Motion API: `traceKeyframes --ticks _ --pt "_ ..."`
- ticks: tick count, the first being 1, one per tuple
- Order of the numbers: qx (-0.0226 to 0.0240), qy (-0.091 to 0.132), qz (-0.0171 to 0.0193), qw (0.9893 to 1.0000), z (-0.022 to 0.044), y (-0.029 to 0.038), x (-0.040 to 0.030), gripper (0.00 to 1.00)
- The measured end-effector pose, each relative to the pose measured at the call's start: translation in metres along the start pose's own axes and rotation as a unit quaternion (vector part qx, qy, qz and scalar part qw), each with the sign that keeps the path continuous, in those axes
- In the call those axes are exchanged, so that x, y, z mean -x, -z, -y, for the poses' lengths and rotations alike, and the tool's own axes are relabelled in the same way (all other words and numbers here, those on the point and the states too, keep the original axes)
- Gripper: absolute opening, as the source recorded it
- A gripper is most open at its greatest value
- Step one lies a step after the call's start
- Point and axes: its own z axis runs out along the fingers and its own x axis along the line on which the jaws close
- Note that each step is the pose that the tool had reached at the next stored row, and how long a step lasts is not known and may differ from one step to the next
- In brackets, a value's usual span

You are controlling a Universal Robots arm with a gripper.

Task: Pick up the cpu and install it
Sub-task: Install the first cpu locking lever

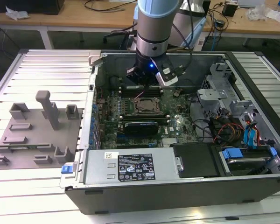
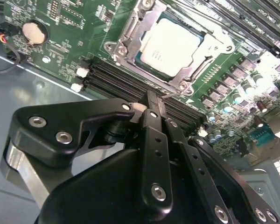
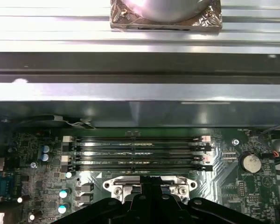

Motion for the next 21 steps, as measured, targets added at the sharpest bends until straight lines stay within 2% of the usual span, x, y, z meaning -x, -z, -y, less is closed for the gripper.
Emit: traceKeyframes --ticks 5,9,13,17,21 --pt "0.0001 0.000 0.0001 1.0000 0.0001 -0.0007 -0.0097 0.11" --pt "0.0000 0.000 0.0000 1.0000 0.0002 -0.0011 -0.0125 0.11" --pt "0.0000 -0.004 0.0009 1.0000 -0.0005 -0.0032 -0.0125 0.11" --pt "0.0001 -0.010 0.0022 0.9999 -0.0041 -0.0067 -0.0111 0.11" --pt "0.0000 -0.015 0.0030 0.9999 -0.0041 -0.0094 -0.0023 0.11"
